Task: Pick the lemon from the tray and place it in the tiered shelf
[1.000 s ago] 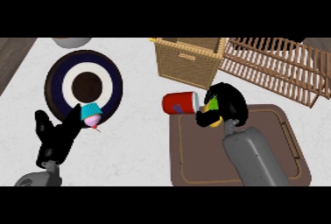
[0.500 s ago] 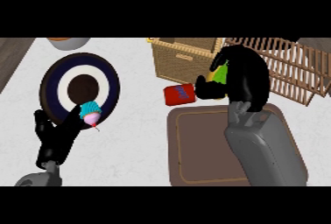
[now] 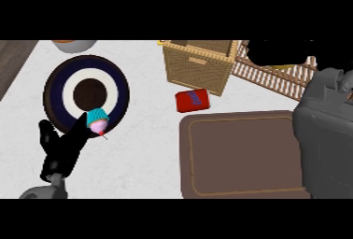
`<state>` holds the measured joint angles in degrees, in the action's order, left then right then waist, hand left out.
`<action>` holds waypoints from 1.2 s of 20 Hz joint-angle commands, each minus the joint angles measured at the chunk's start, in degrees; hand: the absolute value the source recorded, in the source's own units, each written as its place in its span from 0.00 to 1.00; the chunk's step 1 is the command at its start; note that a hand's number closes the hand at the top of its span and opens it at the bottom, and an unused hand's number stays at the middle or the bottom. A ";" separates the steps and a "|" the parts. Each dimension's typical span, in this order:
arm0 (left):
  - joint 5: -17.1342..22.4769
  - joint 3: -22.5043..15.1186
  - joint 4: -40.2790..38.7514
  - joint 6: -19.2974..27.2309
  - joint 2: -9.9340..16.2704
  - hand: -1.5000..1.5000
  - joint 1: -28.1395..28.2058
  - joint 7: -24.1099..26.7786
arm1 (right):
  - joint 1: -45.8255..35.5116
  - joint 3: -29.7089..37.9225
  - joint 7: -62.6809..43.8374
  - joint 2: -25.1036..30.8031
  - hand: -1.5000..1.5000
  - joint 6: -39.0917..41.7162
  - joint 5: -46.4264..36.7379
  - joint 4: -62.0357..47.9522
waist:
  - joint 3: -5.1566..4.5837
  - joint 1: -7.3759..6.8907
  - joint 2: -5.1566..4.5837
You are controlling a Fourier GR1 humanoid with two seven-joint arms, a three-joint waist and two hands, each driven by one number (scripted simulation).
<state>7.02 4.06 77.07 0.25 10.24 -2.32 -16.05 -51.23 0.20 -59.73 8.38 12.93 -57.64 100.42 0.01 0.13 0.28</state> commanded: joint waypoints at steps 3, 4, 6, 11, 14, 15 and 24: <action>-0.44 -0.22 -0.79 -0.32 -0.44 0.50 -0.55 0.81 | -12.53 9.49 -3.29 5.53 1.00 4.52 2.13 -9.57 | -0.07 -0.62 -0.27; -0.48 0.04 0.07 0.70 -0.20 0.50 -2.25 -2.19 | -7.91 9.43 -1.64 6.44 1.00 4.88 2.82 -5.56 | -0.03 -0.14 -0.18; -0.21 1.05 -4.51 -0.77 -0.25 0.50 -2.04 2.67 | -11.50 12.35 0.92 9.83 1.00 3.51 2.78 -11.76 | -0.07 -0.28 -0.37; -0.78 -0.35 0.25 -0.05 -0.70 0.50 -1.18 -1.11 | -15.29 15.08 4.88 14.48 1.00 3.44 4.49 -19.72 | -0.04 -0.58 -0.31; 0.50 1.08 -1.06 -1.47 0.12 0.50 -0.89 -0.47 | -16.67 18.59 9.70 18.66 1.00 3.37 7.12 -26.14 | -0.04 -0.68 -0.41; 0.49 2.11 -3.20 -1.45 0.93 0.50 -4.30 -0.21 | -17.73 17.42 11.57 18.24 1.00 0.60 5.96 -30.01 | -0.06 -0.77 -0.55; -0.90 0.08 1.88 0.08 -0.71 0.50 -1.04 -3.41 | -16.40 18.22 22.80 23.77 1.00 -0.11 8.31 -42.27 | -0.01 -0.96 -0.45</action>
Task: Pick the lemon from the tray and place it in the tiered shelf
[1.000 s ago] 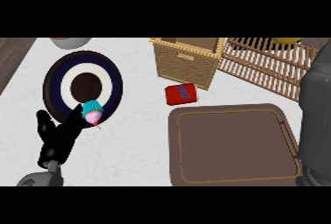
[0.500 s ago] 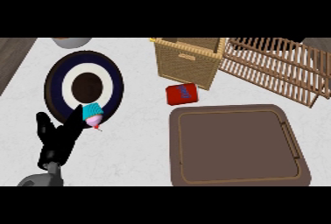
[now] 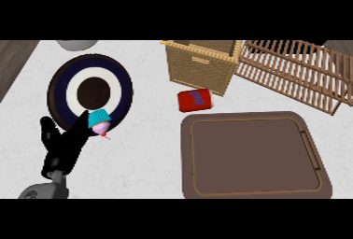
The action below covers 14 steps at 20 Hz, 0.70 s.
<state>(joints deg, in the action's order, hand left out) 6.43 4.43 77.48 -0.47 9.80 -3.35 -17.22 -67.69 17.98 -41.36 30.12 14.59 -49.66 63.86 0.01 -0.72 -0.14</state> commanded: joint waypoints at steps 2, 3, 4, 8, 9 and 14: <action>-1.33 -1.87 2.41 2.05 -2.28 0.50 -0.10 -1.82 | 2.34 -0.14 6.91 0.96 1.00 -6.33 -0.88 -7.53 | 0.00 -0.15 -0.08; 1.51 1.60 0.03 -3.12 1.98 0.50 1.55 1.35 | -1.02 -0.24 7.49 3.93 1.00 -3.52 -1.04 -10.60 | -0.03 -0.37 -0.13; 0.08 0.66 0.81 -1.88 0.89 0.50 3.22 2.93 | -0.04 -0.64 9.13 2.06 1.00 -8.11 -2.03 -12.83 | -0.02 -0.65 -0.20; 1.47 1.76 -1.01 -2.90 1.27 0.50 0.50 1.17 | -2.20 -0.27 11.55 3.40 1.00 -10.80 -2.38 -18.92 | -0.03 -0.37 -0.17; 0.75 0.85 0.73 -0.61 0.25 0.50 -1.73 -2.34 | -2.30 0.33 13.36 4.24 1.00 -13.05 -2.78 -21.31 | -0.01 -0.50 -0.26; -0.64 0.52 -0.70 -0.41 -0.45 0.50 -0.53 0.57 | -3.07 0.62 18.58 4.98 1.00 -16.60 -2.49 -26.65 | -0.01 -0.43 -0.27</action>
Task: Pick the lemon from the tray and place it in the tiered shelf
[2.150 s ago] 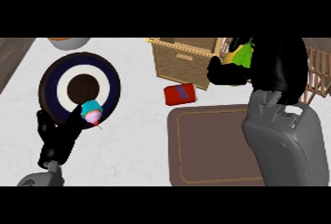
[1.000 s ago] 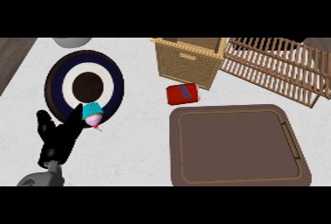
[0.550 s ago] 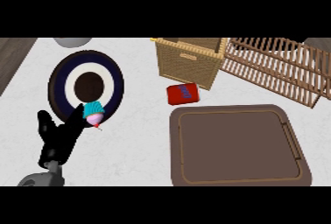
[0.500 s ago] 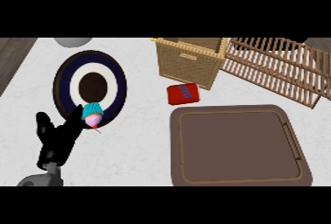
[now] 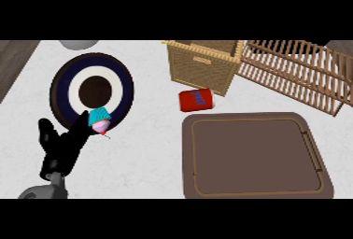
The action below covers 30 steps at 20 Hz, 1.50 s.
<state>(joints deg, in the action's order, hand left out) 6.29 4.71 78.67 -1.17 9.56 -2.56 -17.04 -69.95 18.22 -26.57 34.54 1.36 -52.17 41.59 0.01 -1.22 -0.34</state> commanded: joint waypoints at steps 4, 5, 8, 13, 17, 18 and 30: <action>-1.04 -0.35 0.40 1.62 -0.38 0.50 -2.31 -3.48 | -2.01 0.33 5.97 -0.43 1.00 -4.37 0.52 -7.93 | 0.00 0.06 -0.01; -0.24 -0.44 3.49 -0.10 0.00 0.50 1.58 -1.71 | -0.13 1.65 8.24 1.23 1.00 -4.47 1.89 -7.32 | 0.01 0.07 0.12; -1.72 -0.15 -6.36 1.24 -2.24 0.50 -2.86 2.83 | -3.43 0.20 7.20 0.13 1.00 -5.06 0.66 -9.21 | -0.04 0.34 -0.04; 0.16 0.83 0.07 -0.62 0.74 0.50 -1.38 -2.57 | -5.29 -3.05 8.42 4.05 1.00 -0.83 -2.89 -12.89 | -0.02 -0.11 0.02; -1.07 -0.81 -0.11 -0.10 -1.11 0.50 0.12 -0.69 | -6.52 4.43 3.22 0.42 0.00 -11.63 2.83 -12.02 | 0.00 -0.29 -0.04; -1.14 -0.74 0.78 0.38 -1.13 0.50 -0.04 -1.19 | -4.08 5.93 4.63 1.06 0.00 -14.25 3.83 -12.08 | 0.03 -0.09 -0.04; -1.52 -0.08 -1.32 1.04 -1.76 0.50 -0.70 0.13 | -8.29 17.73 7.78 3.26 0.00 -16.97 18.15 -9.92 | 0.00 0.19 0.07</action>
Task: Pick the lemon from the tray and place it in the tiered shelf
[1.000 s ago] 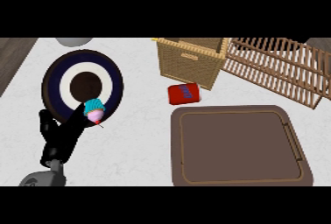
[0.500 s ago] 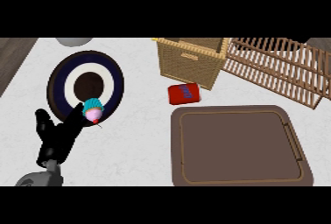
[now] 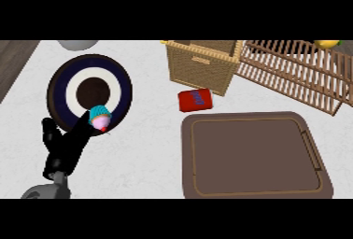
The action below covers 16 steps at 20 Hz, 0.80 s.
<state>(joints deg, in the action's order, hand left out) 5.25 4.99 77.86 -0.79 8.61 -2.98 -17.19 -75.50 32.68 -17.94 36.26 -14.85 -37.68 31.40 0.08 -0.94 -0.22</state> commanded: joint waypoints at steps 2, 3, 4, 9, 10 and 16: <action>-0.94 -0.43 -0.34 0.34 -0.64 0.50 1.60 1.84 | -0.83 3.73 -0.08 1.70 0.00 -3.75 4.26 2.14 | -0.08 0.15 0.02; -0.64 -0.17 0.66 0.37 0.07 0.50 0.38 -0.35 | -0.05 3.76 -0.30 0.79 0.00 -6.92 4.02 3.31 | -0.07 0.28 0.09; -0.36 -0.47 2.50 0.49 -0.38 0.50 1.09 -0.73 | -0.10 4.51 0.46 4.01 0.00 -6.21 4.22 1.99 | -0.05 -0.05 -0.01; -0.17 0.53 -0.24 0.26 -0.35 0.50 1.55 0.83 | 2.98 3.82 -4.05 6.41 0.00 -12.38 1.87 5.42 | -0.09 0.84 0.30; 0.66 1.96 -2.62 -2.26 1.73 0.50 1.70 3.27 | 2.58 4.35 -5.12 9.78 0.00 -10.21 2.08 5.30 | -0.12 1.08 0.26; 1.34 1.52 0.82 -1.33 0.97 0.50 1.82 -1.06 | 7.52 8.14 -10.44 15.72 0.00 -6.20 6.72 12.59 | -0.11 2.02 0.79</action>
<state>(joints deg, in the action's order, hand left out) 5.53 6.04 77.94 -1.25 9.22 -2.36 -17.16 -70.15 39.11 -24.22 47.52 -24.55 -33.10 40.07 0.03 0.41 0.25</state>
